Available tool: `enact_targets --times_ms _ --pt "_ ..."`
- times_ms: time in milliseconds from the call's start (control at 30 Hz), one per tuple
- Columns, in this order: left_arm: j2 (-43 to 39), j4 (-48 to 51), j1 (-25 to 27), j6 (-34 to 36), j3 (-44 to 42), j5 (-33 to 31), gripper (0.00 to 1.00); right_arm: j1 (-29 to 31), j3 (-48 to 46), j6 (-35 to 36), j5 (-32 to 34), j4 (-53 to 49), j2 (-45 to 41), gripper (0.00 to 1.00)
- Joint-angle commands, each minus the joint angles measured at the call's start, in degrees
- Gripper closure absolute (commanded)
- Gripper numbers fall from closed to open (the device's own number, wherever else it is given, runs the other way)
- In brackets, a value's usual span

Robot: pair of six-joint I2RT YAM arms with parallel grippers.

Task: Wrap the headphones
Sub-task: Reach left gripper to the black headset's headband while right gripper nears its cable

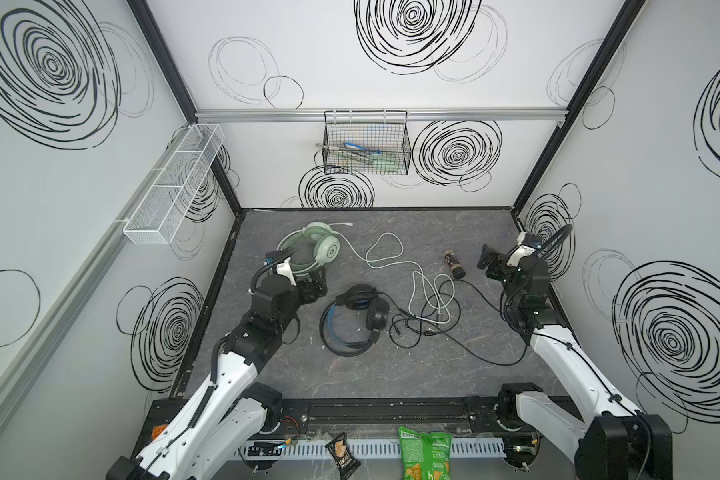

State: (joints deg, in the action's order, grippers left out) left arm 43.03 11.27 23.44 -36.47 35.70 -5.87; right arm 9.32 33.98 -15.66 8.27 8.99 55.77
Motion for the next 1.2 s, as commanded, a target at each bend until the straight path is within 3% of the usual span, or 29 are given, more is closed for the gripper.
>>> enact_targets --times_ms 0,233,533,833,1067,1167 --pt "-1.0 13.4 4.4 -10.2 1.9 0.6 0.04 7.6 1.0 0.0 -2.3 -13.0 -2.7 0.03" --pt "-1.1 20.5 19.7 -22.1 -1.9 -12.2 0.04 20.2 3.4 -1.5 -5.4 -17.2 0.3 0.03" --pt "5.3 21.0 26.4 -31.2 -5.2 -17.0 0.04 30.7 7.9 -1.2 -2.7 -17.8 5.9 0.03" --pt "13.1 16.0 25.2 -33.1 -6.5 -13.9 0.04 32.7 11.5 1.7 -3.1 -17.0 9.9 0.03" --pt "20.7 12.7 22.3 -29.9 -4.3 -12.0 0.0 32.7 9.8 4.2 -2.1 -13.5 7.9 0.03" --pt "24.3 11.9 20.9 -27.5 -3.0 -11.2 0.08 32.3 10.7 5.8 -1.3 -12.5 7.5 0.03"
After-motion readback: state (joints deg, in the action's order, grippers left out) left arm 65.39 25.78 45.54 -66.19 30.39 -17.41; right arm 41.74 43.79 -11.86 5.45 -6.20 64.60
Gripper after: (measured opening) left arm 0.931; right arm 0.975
